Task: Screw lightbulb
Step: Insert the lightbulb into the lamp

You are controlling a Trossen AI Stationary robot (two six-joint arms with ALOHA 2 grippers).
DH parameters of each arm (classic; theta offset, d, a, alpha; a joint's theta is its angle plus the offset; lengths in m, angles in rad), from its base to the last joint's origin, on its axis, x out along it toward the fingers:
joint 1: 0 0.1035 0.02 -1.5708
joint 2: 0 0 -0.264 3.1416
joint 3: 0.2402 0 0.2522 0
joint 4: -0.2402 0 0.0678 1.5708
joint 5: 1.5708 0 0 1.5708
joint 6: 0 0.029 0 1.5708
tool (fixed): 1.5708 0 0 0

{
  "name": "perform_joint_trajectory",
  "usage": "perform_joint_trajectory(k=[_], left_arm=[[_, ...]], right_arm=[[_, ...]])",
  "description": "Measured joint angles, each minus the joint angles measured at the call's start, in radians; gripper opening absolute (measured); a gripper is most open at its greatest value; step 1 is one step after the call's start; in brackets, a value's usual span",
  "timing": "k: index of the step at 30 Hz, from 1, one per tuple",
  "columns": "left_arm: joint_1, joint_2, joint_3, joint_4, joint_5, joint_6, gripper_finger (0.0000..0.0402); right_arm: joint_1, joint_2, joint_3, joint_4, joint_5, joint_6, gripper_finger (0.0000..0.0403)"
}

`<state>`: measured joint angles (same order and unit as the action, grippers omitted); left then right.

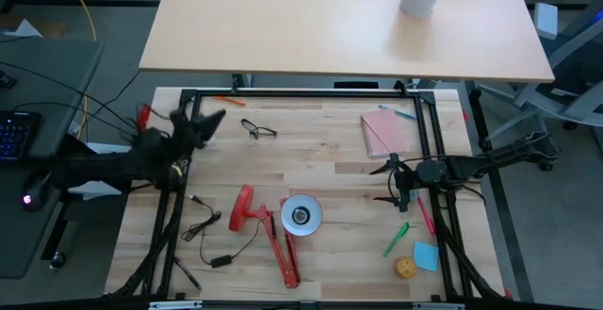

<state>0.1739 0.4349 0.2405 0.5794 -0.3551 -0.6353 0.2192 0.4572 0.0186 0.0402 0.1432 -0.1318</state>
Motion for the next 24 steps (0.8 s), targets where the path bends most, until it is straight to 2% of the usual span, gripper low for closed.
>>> perform_joint_trajectory(k=[4, 7, 10, 13, 16, 21, 24], left_arm=[[0.040, 0.171, 0.314, -0.335, 0.247, 0.275, 0.0000], [0.064, 0.261, 0.521, -0.514, 0.330, 0.378, 0.0000], [0.073, 0.301, 0.654, -0.580, 0.370, 0.409, 0.0000], [0.073, 0.308, 0.690, -0.580, 0.356, 0.356, 0.0000], [0.070, 0.304, 0.690, -0.588, 0.278, 0.271, 0.0000], [0.058, 0.306, 0.689, -0.648, 0.129, 0.186, 0.0000], [0.058, 0.308, 0.689, -0.697, 0.066, 0.136, 0.0000]], right_arm=[[0.000, 0.000, 0.000, -0.006, 0.000, 0.000, 0.0367], [0.000, 0.000, 0.000, -0.007, 0.000, 0.000, 0.0367], [0.000, 0.000, 0.000, -0.008, 0.000, 0.000, 0.0367], [0.000, 0.000, 0.000, -0.008, 0.000, 0.000, 0.0367], [0.000, 0.000, 0.000, -0.008, 0.000, -0.006, 0.0367], [-0.018, 0.000, 0.000, -0.007, 0.013, -0.195, 0.0367], [-0.031, 0.000, 0.000, 0.014, 0.012, -0.248, 0.0367]])
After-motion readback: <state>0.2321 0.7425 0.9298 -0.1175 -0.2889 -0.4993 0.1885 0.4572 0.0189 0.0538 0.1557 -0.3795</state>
